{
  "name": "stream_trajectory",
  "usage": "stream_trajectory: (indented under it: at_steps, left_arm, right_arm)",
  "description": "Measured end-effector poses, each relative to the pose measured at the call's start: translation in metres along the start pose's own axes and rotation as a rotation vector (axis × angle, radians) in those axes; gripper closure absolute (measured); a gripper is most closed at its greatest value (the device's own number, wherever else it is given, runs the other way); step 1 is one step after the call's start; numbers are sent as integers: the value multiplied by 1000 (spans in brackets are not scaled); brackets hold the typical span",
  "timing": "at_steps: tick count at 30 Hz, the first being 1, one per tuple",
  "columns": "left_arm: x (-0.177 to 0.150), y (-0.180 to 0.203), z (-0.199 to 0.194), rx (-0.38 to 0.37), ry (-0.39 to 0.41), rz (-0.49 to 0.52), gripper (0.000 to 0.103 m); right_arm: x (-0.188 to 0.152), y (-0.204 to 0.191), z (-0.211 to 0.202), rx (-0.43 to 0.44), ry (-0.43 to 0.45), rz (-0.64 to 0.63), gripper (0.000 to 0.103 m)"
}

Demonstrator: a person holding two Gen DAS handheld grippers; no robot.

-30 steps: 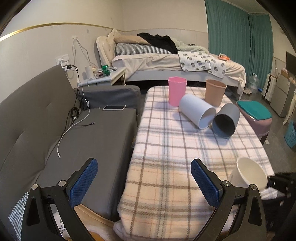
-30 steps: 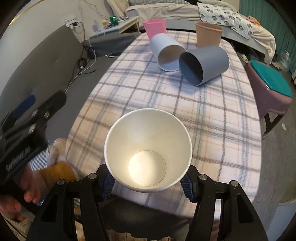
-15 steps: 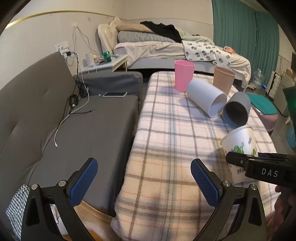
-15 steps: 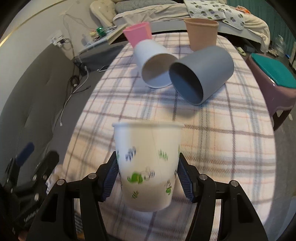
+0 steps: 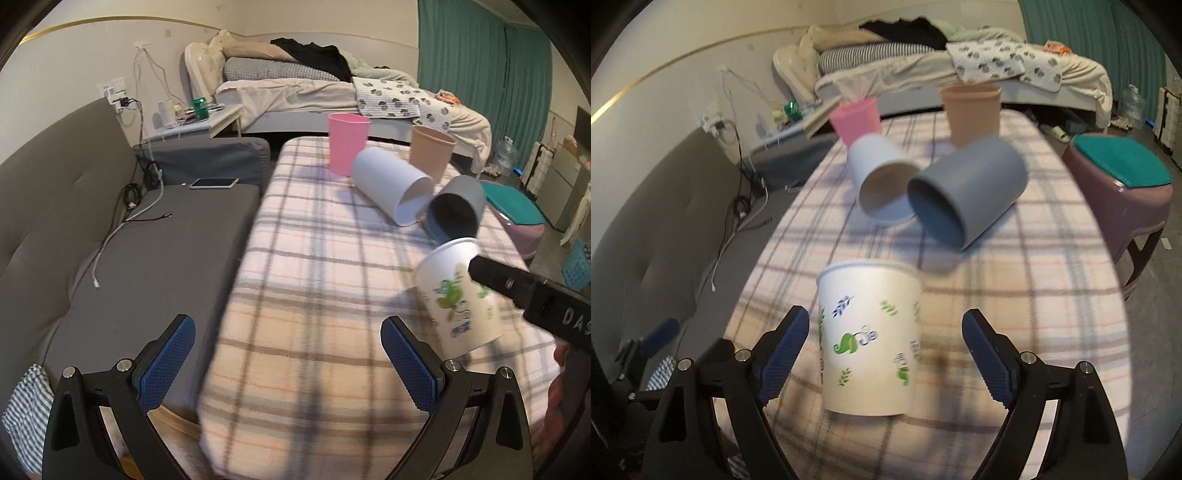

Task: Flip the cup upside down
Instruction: 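Open the right gripper to release the cup while the left gripper grasps it, then rotate the held cup with the left gripper until its base faces up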

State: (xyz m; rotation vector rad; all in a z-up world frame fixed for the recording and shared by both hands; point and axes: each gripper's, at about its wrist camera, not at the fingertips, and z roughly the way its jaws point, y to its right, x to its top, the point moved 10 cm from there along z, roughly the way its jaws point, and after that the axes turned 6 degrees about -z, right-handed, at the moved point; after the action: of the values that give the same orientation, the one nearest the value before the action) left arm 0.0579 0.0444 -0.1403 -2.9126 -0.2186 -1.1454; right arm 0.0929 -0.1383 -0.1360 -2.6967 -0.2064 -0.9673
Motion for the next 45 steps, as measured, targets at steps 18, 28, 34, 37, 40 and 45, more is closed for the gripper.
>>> stream_trajectory:
  at_steps: [18,28,34,37,40,45]
  left_arm:
    - [1,103,-12,-147,35,23,0]
    - [-25,127,18,-157,-44,24,0]
    - [-38,129,29,-189,-83,8,2]
    - [-40,131,26,-197,-82,26,11]
    - [-43,130,27,-191,-104,49,36]
    - [-41,123,22,-185,-111,53,46]
  right_arm:
    - [13,88,-83,-267,228,-66,7]
    - [10,123,-79,-289,210,15,7]
    - [7,133,-74,-282,190,65,7]
    - [6,135,-72,-268,187,87,7]
    - [5,134,-72,-261,186,102,7]
    - [6,132,-73,-265,192,88,7]
